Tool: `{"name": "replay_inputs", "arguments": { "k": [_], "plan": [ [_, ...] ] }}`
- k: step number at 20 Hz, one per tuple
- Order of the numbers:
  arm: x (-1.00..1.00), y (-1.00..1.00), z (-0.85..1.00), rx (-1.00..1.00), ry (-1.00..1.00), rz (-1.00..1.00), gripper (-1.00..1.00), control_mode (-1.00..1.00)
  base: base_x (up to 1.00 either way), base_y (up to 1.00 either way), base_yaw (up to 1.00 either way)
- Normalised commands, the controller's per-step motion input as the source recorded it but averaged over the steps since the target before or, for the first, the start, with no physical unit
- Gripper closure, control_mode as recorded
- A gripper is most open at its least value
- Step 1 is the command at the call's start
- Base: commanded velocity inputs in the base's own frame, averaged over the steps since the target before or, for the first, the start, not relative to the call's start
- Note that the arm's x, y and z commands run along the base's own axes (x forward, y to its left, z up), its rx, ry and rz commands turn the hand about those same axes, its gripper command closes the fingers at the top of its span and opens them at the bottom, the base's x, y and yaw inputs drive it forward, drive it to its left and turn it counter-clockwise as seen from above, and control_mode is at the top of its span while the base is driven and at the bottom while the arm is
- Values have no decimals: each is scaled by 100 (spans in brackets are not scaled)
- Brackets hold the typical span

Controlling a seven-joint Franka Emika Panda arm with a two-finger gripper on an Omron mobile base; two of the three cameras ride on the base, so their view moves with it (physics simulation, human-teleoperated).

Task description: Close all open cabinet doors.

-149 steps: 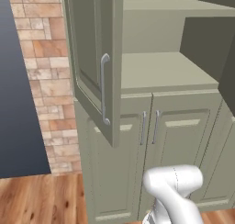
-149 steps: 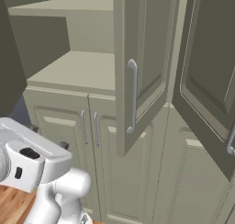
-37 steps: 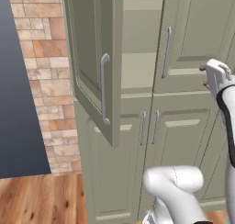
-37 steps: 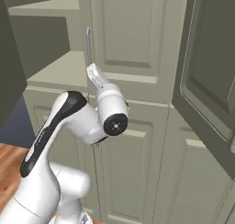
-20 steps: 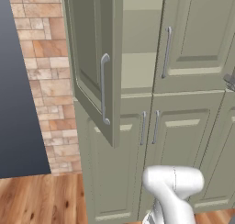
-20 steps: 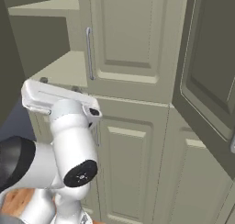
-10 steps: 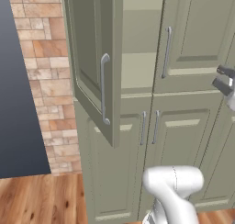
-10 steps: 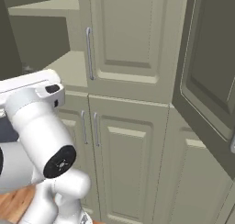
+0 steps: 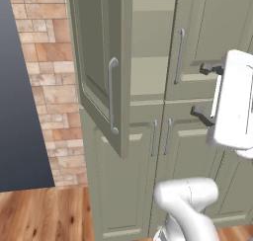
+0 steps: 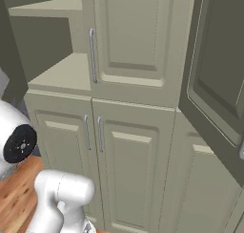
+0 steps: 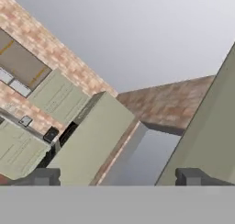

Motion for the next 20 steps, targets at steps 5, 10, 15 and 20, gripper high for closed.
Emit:
{"name": "replay_inputs", "arguments": {
  "k": [5,10,15,20],
  "plan": [
    [-53,87,11,-32,-37,-4,-100,-100,0,0,0],
    [-16,73,0,-27,-23,-24,-100,-100,0,0,0],
    [0,55,-1,-24,-15,-38,-100,-100,0,0,0],
    [0,38,-13,-20,-9,-45,-100,-100,0,0,0]
  ]
}}
